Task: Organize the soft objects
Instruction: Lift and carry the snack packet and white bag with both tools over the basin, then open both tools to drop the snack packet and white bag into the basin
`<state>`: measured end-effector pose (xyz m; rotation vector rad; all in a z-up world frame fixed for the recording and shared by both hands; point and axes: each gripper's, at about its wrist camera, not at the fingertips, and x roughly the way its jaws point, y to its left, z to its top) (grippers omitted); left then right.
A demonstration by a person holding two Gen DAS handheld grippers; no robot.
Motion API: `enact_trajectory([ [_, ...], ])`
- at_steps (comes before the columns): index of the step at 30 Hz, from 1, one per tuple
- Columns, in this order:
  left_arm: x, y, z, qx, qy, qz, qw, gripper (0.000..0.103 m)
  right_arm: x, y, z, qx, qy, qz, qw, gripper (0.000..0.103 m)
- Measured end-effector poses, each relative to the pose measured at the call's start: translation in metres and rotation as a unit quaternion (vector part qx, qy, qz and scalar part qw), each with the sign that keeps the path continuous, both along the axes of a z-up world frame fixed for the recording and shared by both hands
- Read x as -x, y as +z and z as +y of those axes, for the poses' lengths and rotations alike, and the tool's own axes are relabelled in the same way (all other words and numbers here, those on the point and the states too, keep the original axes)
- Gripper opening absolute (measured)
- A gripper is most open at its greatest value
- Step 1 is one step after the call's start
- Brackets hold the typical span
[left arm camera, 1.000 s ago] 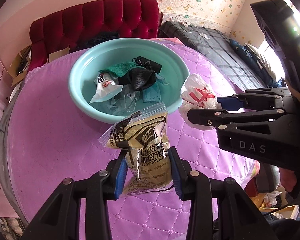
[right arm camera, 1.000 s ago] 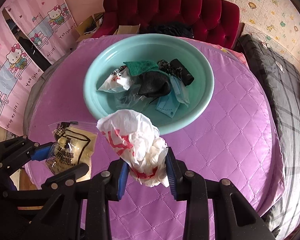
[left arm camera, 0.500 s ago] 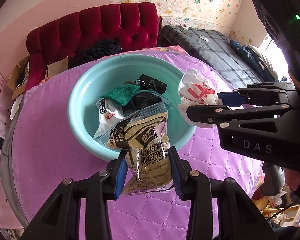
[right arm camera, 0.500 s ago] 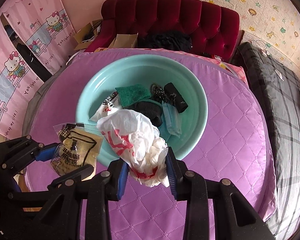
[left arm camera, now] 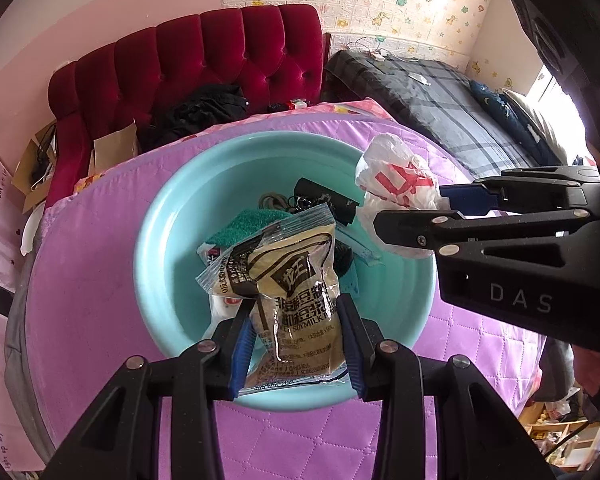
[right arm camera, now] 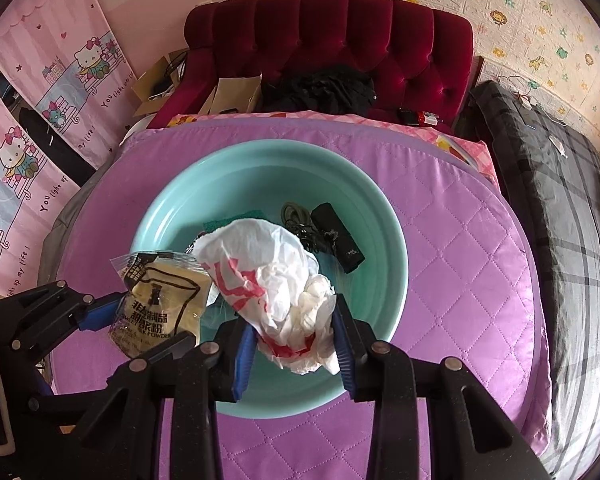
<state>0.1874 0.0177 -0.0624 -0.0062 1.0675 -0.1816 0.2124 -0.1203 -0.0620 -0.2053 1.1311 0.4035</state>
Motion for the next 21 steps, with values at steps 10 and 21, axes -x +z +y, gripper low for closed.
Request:
enact_trajectory([
  [10, -0.037, -0.014, 0.007, 0.006, 0.003, 0.010, 0.9999, 0.043, -0.038, -0.011, 0.006, 0.005, -0.014, -0.002, 1.000, 0.039],
  [21, -0.066, -0.027, 0.013, 0.005, 0.018, 0.015, 0.9997, 0.043, -0.066, -0.028, 0.010, 0.006, -0.026, 0.011, 1.000, 0.040],
])
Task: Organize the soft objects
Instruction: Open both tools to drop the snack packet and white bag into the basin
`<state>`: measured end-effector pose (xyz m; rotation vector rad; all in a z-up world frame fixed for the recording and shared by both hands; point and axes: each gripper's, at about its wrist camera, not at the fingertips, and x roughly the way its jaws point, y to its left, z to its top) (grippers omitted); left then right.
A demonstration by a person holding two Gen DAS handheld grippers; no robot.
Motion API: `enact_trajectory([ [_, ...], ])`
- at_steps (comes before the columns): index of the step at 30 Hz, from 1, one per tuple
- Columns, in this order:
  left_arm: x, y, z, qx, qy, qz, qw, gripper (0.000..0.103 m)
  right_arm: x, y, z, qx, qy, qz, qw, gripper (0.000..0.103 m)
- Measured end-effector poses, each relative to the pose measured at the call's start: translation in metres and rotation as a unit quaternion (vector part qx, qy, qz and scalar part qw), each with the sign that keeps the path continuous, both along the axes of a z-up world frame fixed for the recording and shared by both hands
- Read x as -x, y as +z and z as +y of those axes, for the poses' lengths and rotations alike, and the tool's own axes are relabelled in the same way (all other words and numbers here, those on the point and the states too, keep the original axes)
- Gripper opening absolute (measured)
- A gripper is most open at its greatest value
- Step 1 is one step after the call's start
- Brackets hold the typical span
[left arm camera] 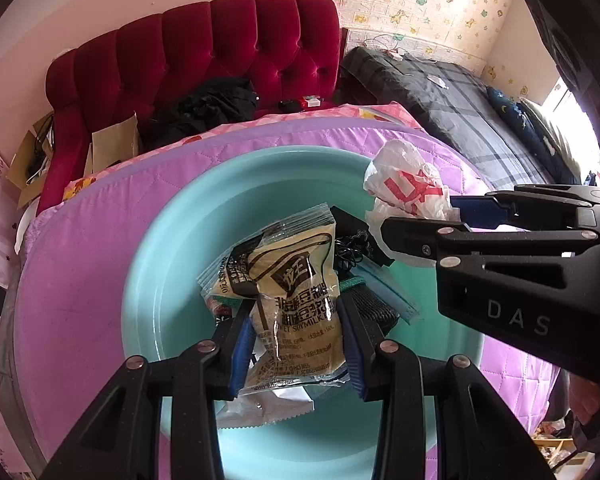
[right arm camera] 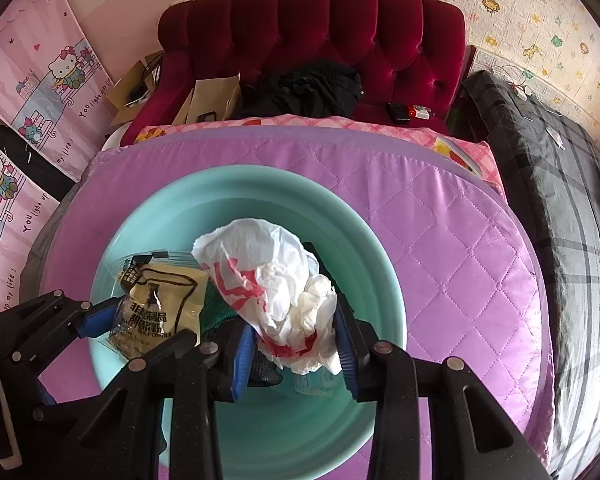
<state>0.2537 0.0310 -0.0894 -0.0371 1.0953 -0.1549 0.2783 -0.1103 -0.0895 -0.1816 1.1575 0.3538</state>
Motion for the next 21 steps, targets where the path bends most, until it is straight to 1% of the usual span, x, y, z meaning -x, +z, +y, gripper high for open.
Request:
enact_trajectory([
  [3, -0.0034, -0.0013, 0.0021, 0.005, 0.003, 0.001, 1.0000, 0.043, -0.0025, -0.0023, -0.0001, -0.002, -0.002, 0.001, 1.000, 0.040],
  [10, -0.0078, -0.0016, 0.0005, -0.002, 0.001, -0.002, 1.0000, 0.044, -0.0052, -0.0033, 0.0009, -0.005, -0.005, 0.001, 1.000, 0.043],
  [13, -0.0080, -0.0011, 0.0001, -0.006, 0.001, -0.001, 1.0000, 0.044, -0.0051, -0.0031, 0.0016, -0.005, -0.008, 0.002, 1.000, 0.048],
  [15, -0.0077, -0.0006, 0.0001, -0.011, 0.003, 0.000, 0.9999, 0.046, -0.0046, -0.0016, 0.0018, -0.002, -0.011, -0.002, 1.000, 0.054],
  [16, -0.0076, 0.0000, 0.0007, -0.010, 0.005, -0.001, 0.9999, 0.052, -0.0044, -0.0011, 0.0011, 0.001, -0.013, -0.004, 1.000, 0.056],
  [17, -0.0069, 0.0013, 0.0013, -0.009, 0.007, -0.004, 0.9999, 0.059, -0.0039, -0.0004, 0.0009, 0.004, -0.014, -0.006, 1.000, 0.062],
  [18, -0.0066, 0.0026, 0.0030, -0.007, 0.011, -0.007, 0.9999, 0.077, -0.0034, 0.0003, 0.0006, 0.004, -0.015, -0.007, 1.000, 0.068],
  [19, -0.0064, 0.0039, 0.0041, -0.009, 0.015, -0.009, 0.9998, 0.090, -0.0031, 0.0008, 0.0002, 0.003, -0.016, -0.008, 1.000, 0.070],
  [20, -0.0062, 0.0049, 0.0051, -0.010, 0.019, -0.011, 0.9997, 0.092, -0.0026, 0.0013, -0.0001, 0.002, -0.017, -0.010, 1.000, 0.075],
  [21, -0.0062, 0.0056, 0.0059, -0.010, 0.022, -0.012, 0.9996, 0.092, -0.0019, 0.0017, -0.0007, 0.003, -0.019, -0.011, 1.000, 0.082],
])
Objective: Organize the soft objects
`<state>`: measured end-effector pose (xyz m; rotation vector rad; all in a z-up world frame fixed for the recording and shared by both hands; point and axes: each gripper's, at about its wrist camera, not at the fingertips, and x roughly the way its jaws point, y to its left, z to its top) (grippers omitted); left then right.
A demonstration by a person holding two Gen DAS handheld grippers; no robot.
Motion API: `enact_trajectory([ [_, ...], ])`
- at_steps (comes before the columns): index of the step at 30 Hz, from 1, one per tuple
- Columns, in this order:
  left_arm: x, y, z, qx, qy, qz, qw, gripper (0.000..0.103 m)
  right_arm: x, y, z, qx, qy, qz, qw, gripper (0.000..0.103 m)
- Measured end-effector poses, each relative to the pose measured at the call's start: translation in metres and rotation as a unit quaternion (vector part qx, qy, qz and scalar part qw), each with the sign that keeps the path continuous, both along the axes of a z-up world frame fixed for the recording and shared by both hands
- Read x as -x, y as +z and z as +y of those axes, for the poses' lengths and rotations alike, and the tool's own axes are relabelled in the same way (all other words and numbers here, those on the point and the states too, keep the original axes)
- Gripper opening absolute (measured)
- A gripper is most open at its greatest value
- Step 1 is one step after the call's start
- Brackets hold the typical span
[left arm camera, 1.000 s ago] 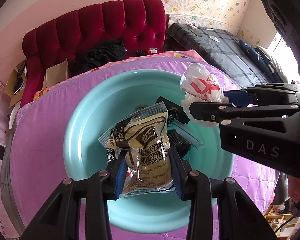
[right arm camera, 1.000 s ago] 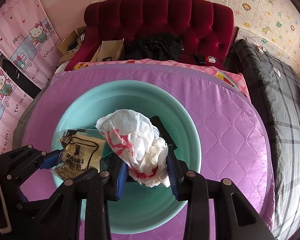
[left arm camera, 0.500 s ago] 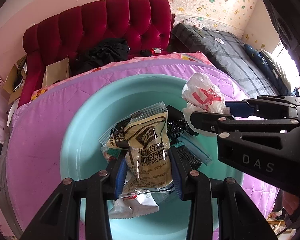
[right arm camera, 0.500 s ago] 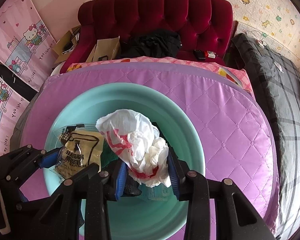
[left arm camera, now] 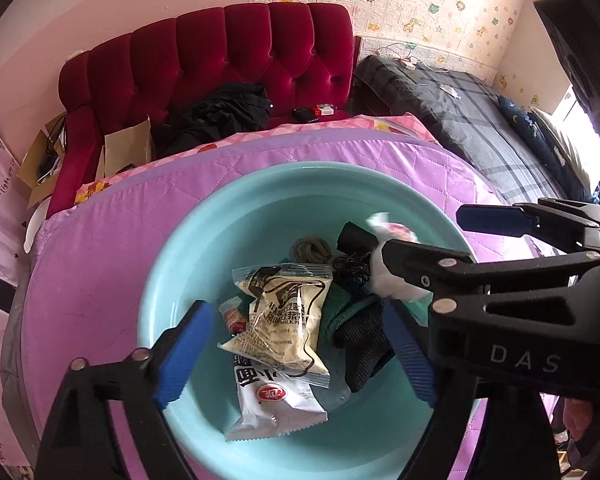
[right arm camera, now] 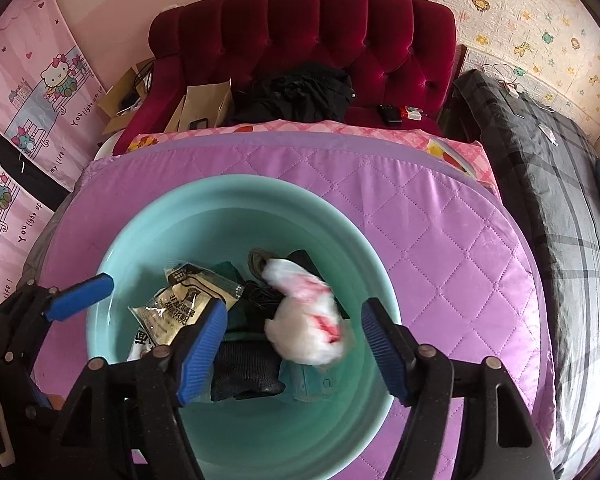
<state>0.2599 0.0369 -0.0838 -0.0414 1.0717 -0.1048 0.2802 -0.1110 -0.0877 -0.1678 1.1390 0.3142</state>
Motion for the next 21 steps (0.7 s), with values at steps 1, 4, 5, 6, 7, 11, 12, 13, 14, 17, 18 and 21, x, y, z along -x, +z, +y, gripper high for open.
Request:
enact_trajectory([
  [1, 0.000, 0.000, 0.000, -0.003, 0.002, -0.002, 1.0000, 0.097, 0.001, 0.000, -0.001, 0.002, -0.002, -0.002, 1.000, 0.086],
  [4, 0.002, 0.000, 0.000, -0.028, 0.011, -0.004, 0.9995, 0.103, 0.004, 0.001, -0.002, 0.006, -0.006, -0.006, 1.000, 0.101],
  [5, 0.003, 0.000, 0.001, -0.034, 0.013, -0.007, 0.9993, 0.103, 0.006, 0.001, -0.002, 0.008, -0.007, -0.008, 1.000, 0.103],
  [6, 0.004, 0.001, 0.001, -0.038, 0.015, -0.008, 0.9991, 0.103, 0.007, 0.001, -0.002, 0.011, -0.006, -0.007, 1.000, 0.103],
  [7, 0.005, 0.000, 0.002, -0.039, 0.016, -0.007, 0.9991, 0.103, 0.009, 0.001, -0.002, 0.015, -0.006, -0.007, 1.000, 0.103],
  [11, 0.011, 0.001, 0.001, -0.043, 0.013, -0.008, 0.9990, 0.103, 0.015, 0.000, -0.004, 0.019, -0.010, -0.007, 1.000, 0.103],
  [12, 0.013, 0.001, 0.001, -0.045, 0.012, -0.008, 0.9989, 0.103, 0.017, 0.001, -0.005, 0.019, -0.011, -0.006, 1.000, 0.103],
  [13, 0.015, 0.001, 0.000, -0.047, 0.011, -0.009, 0.9988, 0.103, 0.020, 0.001, -0.005, 0.020, -0.011, -0.006, 1.000, 0.103],
  [14, 0.017, 0.002, -0.001, -0.049, 0.011, -0.009, 0.9987, 0.103, 0.022, 0.002, -0.005, 0.021, -0.012, -0.007, 1.000, 0.103],
  [17, 0.023, 0.004, -0.002, -0.050, 0.010, -0.010, 0.9986, 0.103, 0.030, 0.006, -0.006, 0.021, -0.011, -0.011, 1.000, 0.103],
  [18, 0.026, 0.005, -0.002, -0.048, 0.010, -0.011, 0.9987, 0.103, 0.033, 0.008, -0.006, 0.022, -0.010, -0.012, 1.000, 0.103],
  [21, 0.034, 0.009, -0.003, -0.041, 0.007, -0.011, 0.9991, 0.103, 0.044, 0.014, -0.007, 0.025, -0.010, -0.018, 0.999, 0.103],
])
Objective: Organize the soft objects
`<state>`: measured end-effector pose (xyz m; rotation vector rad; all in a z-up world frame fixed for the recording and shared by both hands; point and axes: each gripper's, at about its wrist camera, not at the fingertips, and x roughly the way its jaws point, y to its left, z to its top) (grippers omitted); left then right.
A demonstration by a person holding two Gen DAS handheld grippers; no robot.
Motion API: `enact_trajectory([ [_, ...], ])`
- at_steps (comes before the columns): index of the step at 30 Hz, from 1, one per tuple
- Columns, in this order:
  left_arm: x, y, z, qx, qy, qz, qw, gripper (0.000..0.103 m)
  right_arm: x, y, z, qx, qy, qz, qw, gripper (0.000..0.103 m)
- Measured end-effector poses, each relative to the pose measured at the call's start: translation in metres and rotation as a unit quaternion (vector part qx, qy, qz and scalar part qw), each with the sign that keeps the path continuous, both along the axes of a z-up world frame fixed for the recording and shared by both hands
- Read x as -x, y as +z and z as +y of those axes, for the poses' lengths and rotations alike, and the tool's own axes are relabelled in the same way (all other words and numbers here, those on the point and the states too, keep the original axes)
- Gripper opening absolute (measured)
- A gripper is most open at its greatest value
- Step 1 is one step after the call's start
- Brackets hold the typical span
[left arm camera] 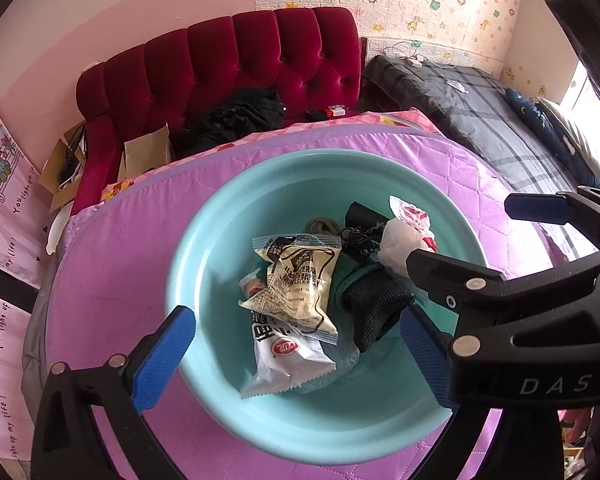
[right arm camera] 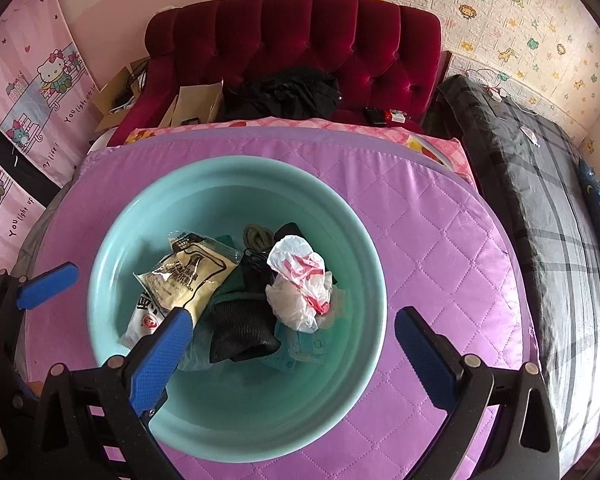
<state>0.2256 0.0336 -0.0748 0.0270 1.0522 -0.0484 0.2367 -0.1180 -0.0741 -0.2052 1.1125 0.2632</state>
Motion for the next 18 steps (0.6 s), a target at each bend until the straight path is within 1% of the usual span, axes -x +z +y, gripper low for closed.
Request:
enact_trajectory([
  [7, 0.021, 0.013, -0.005, -0.008, -0.001, -0.012, 0.9999, 0.103, 0.023, 0.014, -0.003, -0.001, -0.003, -0.007, 1.000, 0.103],
  [16, 0.052, 0.031, -0.012, 0.003, 0.003, -0.026, 0.9997, 0.103, 0.058, 0.031, -0.007, 0.003, -0.002, -0.016, 1.000, 0.103],
  [18, 0.059, 0.036, -0.014, -0.001, 0.003, -0.030, 0.9995, 0.103, 0.064, 0.035, -0.009, 0.005, -0.002, -0.017, 1.000, 0.103],
])
